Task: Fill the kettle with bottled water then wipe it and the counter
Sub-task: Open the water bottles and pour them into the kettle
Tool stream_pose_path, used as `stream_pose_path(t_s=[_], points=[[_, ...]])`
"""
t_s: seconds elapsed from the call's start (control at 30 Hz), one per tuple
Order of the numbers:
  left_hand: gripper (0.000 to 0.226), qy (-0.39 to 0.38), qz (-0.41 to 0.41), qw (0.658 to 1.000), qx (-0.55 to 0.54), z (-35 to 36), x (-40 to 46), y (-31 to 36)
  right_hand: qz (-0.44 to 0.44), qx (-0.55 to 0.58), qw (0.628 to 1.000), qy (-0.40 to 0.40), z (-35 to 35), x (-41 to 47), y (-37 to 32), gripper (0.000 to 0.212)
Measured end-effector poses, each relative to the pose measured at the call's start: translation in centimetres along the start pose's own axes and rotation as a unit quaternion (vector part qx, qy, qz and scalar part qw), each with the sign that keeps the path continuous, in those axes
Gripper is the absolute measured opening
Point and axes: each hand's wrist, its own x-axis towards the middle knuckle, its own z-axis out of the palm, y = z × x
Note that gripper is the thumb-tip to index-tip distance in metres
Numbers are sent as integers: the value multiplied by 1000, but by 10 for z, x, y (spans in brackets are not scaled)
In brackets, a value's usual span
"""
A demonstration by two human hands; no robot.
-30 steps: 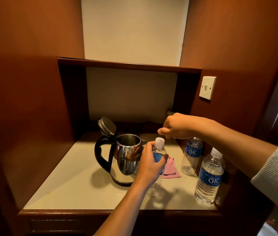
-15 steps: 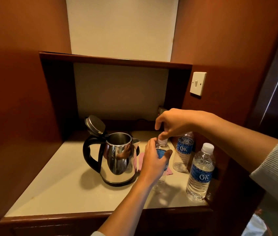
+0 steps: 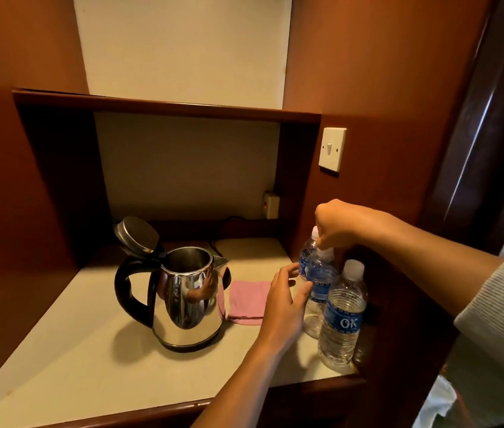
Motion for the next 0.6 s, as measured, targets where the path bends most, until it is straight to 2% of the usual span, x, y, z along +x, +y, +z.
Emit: stream_pose_path(t_s=[0.03,0.13,0.33,0.4,0.5,0.57,0.6], points=[[31,-7,-3,1000,-4,4,0,-2,12,0,1000,0,0,-1,1,25],[27,-26,3,1000,-8,12,-1,0,41,-5,999,8,0,-6,2,16],[29,-26,6,999,-20,14,0,-1,74,0,996,41,2,-19,0,22],[30,-29,2,999,-12,12,-1,-1,95,-7,995,-12,-4,-29,-2,27],[33,-28,3,1000,-2,9,-2,-2,126,20,977,-170,-7,-40,-7,37],[34,-22,-1,1000,-2,5,-4,-2,135,13,970,-201,1,-38,-7,49],[34,-19,-5,1000,-4,2,-5,-2,136,11,971,-198,4,-36,-6,48]])
